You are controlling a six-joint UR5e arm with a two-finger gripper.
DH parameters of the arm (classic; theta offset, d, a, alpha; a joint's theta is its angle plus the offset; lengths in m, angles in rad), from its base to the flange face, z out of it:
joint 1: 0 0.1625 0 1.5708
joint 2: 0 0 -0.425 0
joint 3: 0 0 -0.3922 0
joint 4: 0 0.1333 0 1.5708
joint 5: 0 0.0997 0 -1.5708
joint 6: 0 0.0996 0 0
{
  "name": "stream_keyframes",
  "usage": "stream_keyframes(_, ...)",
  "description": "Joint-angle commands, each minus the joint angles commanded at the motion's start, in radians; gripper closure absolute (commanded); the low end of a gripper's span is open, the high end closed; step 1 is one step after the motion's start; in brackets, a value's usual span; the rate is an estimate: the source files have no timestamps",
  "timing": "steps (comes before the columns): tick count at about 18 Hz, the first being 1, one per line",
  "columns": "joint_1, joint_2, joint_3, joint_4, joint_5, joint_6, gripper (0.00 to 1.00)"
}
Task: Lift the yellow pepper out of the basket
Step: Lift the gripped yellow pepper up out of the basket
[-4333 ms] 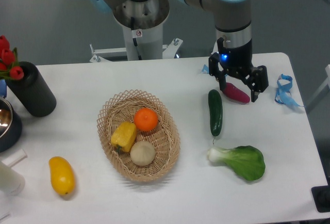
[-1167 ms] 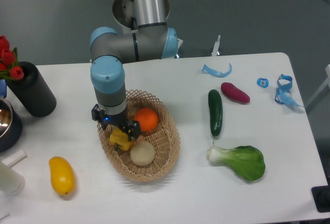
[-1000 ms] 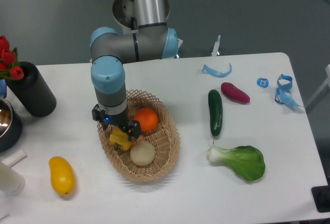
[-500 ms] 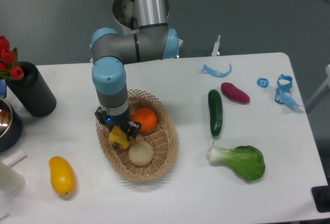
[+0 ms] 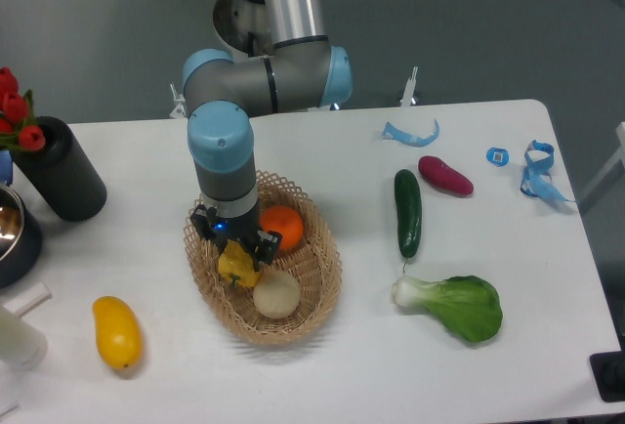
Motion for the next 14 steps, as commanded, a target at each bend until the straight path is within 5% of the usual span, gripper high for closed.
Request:
stream_keyframes(7,0.081,0.069,0.048,-0.006,-0.026,0.037,0.66)
stream_keyframes(14,0.173,0.066,0.123,-0.022,-0.057,0.184,0.66)
